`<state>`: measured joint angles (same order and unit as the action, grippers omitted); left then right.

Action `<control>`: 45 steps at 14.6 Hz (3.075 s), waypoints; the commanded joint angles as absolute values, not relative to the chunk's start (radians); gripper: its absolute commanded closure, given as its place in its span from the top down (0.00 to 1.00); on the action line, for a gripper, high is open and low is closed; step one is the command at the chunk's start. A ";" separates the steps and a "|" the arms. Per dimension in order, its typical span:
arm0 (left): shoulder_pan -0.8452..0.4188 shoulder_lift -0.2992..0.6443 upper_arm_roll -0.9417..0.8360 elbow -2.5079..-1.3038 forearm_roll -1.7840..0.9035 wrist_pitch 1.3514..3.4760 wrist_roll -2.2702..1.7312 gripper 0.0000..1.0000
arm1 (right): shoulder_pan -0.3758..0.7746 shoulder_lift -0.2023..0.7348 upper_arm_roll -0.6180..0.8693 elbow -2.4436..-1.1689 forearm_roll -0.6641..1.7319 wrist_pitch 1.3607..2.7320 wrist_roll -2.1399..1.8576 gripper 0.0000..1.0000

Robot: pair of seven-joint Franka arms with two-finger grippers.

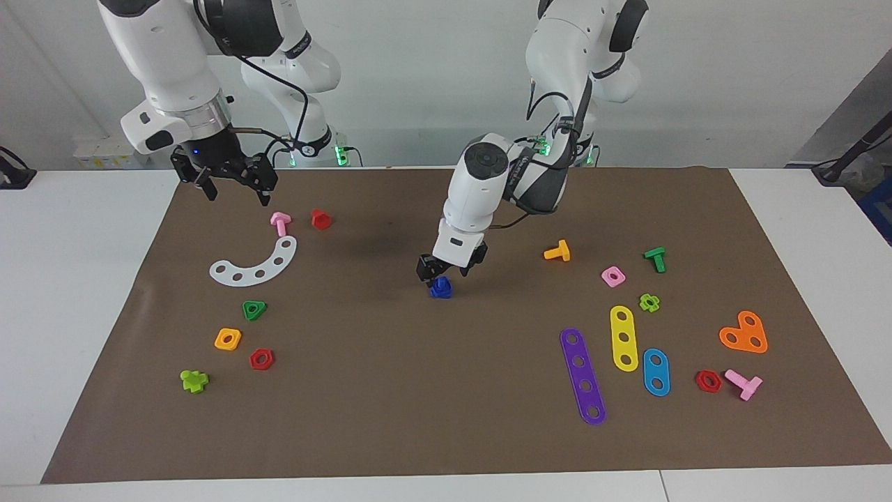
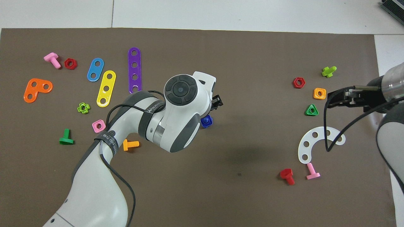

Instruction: Unscrew and place screws in storage area

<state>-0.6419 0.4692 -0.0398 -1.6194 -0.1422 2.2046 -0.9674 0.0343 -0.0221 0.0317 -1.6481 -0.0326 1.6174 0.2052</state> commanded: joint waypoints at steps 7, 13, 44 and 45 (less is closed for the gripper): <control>-0.692 0.482 -0.018 -1.717 -0.140 2.309 -1.008 0.84 | 0.020 -0.048 0.038 -1.678 -0.009 1.634 0.175 1.00; -0.707 0.499 -0.018 -1.717 -0.106 2.312 -1.006 0.71 | 0.020 -0.048 0.038 -1.678 -0.009 1.634 0.175 1.00; -0.326 0.405 -0.012 -1.550 -0.104 1.831 -0.407 0.00 | 0.239 0.093 0.052 -1.710 -0.020 1.885 0.367 0.97; -0.299 0.391 -0.012 -1.589 -0.104 1.839 -0.315 0.00 | 0.271 0.118 0.052 -1.706 -0.023 1.920 0.402 0.97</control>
<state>-0.3463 0.4551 -0.0021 -1.4710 -0.1127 1.8218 -0.4623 0.2241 0.0689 0.0520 -1.7199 -0.0275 1.8702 0.3548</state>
